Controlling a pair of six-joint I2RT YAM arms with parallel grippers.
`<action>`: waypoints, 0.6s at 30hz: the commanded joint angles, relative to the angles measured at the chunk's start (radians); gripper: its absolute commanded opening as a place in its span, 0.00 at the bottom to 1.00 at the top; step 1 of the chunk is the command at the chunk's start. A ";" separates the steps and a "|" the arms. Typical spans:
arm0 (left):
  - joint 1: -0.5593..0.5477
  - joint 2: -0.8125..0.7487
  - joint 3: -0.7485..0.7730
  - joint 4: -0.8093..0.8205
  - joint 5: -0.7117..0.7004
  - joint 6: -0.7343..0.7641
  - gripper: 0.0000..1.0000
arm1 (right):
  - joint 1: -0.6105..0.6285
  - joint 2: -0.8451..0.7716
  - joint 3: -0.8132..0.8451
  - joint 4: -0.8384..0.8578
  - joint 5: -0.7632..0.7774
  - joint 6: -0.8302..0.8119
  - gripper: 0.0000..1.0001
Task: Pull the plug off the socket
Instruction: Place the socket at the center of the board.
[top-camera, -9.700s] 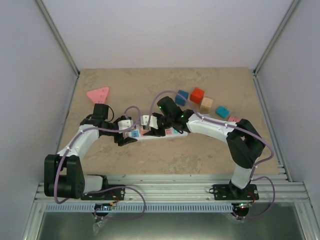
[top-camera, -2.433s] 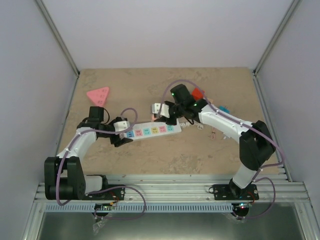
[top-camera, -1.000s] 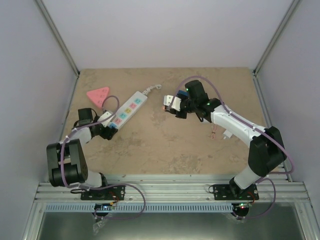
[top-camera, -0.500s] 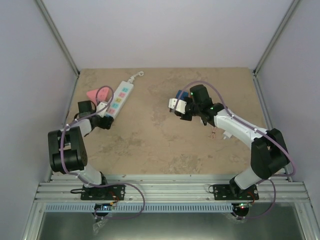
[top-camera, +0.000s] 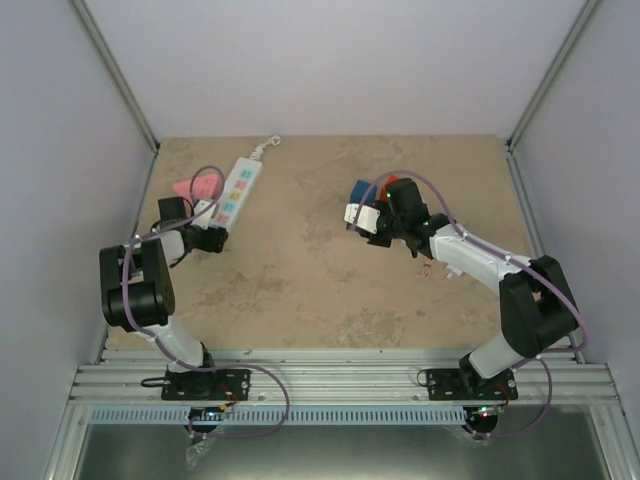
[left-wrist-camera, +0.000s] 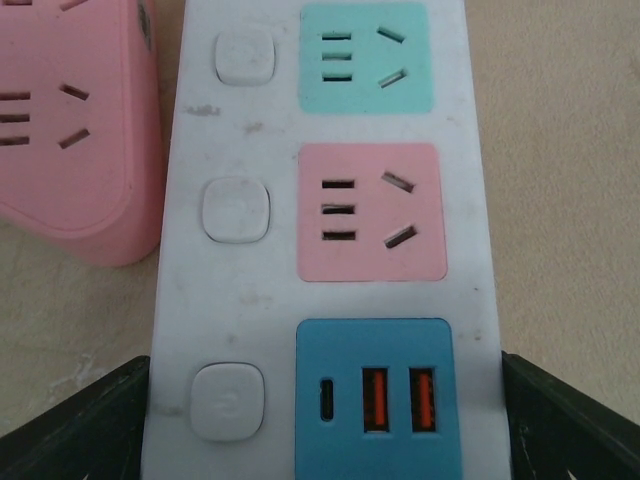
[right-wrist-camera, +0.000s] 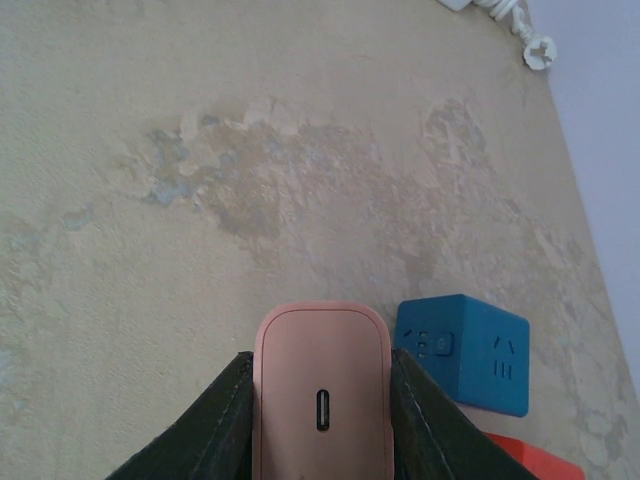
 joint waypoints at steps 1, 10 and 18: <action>0.003 0.042 0.027 -0.028 -0.063 -0.015 0.30 | -0.003 0.006 -0.014 0.055 0.032 -0.011 0.06; 0.003 0.075 0.047 -0.048 -0.064 -0.011 1.00 | -0.003 0.027 -0.014 0.052 0.040 -0.013 0.07; 0.003 0.016 0.024 -0.077 -0.065 0.000 1.00 | -0.003 0.081 -0.004 0.051 0.107 -0.021 0.08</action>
